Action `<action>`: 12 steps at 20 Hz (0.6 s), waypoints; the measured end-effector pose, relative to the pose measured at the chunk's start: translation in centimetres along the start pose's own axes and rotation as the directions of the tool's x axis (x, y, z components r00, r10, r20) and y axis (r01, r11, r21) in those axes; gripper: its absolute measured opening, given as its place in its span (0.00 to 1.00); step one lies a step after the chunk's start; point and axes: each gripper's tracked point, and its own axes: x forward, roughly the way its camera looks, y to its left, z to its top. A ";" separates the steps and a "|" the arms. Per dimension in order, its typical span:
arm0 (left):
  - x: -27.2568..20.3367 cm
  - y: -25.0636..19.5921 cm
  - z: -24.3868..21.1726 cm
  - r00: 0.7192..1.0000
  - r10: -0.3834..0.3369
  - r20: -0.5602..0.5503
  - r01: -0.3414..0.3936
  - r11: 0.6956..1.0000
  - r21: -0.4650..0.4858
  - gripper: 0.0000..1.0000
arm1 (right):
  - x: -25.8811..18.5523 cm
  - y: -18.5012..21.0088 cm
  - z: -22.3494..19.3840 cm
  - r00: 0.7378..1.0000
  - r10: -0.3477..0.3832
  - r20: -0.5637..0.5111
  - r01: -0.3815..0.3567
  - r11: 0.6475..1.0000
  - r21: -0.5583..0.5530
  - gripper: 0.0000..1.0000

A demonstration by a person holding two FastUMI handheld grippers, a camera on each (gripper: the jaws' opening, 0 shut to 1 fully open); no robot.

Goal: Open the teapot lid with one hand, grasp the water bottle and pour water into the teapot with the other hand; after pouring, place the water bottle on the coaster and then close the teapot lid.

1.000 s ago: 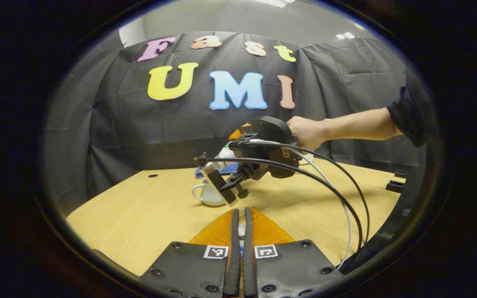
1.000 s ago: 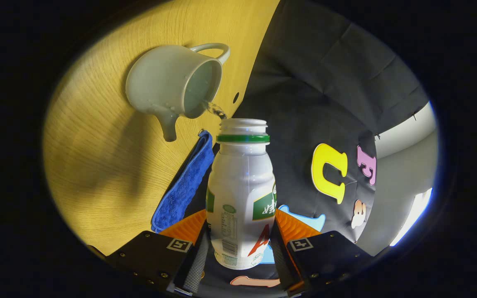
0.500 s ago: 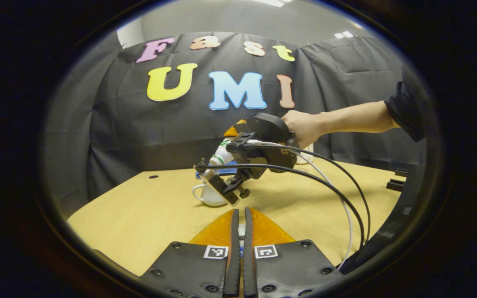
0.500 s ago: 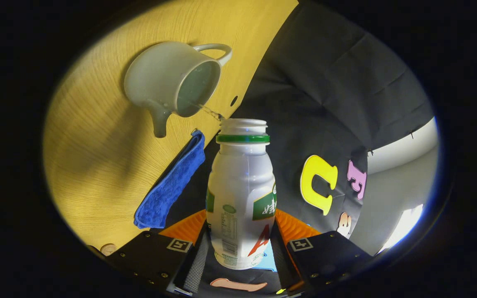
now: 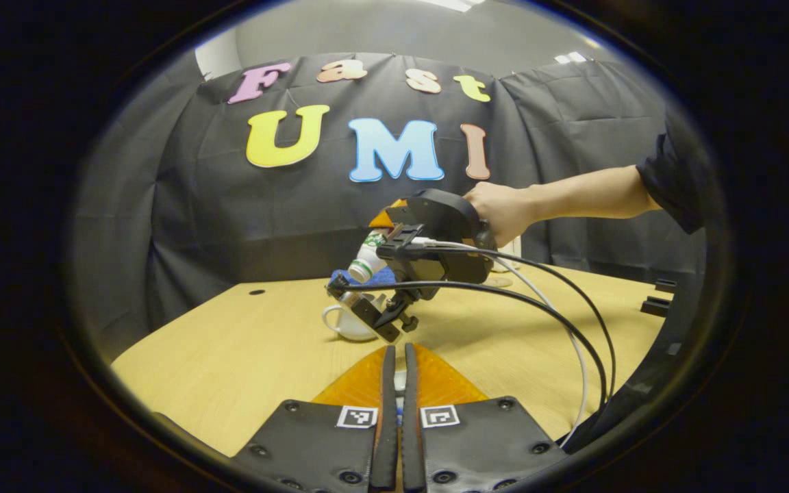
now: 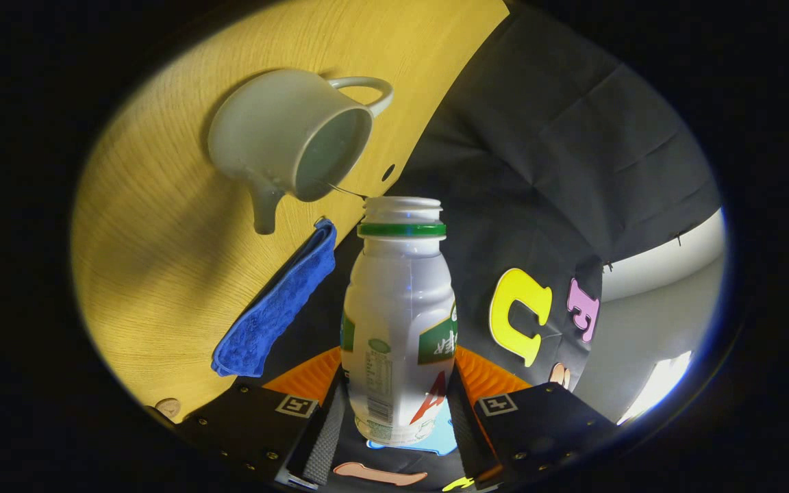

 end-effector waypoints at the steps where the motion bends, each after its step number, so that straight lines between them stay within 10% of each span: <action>1: -0.1 0.1 -0.2 1.000 0.003 -0.002 -0.003 1.000 0.001 0.13 | 0.0 0.2 0.2 1.000 0.001 0.002 -0.001 1.000 -0.007 0.70; 12: -0.1 0.3 -0.3 1.000 0.019 -0.008 -0.019 1.000 0.008 0.13 | 0.1 1.4 0.9 1.000 0.018 0.014 -0.018 0.999 0.030 0.70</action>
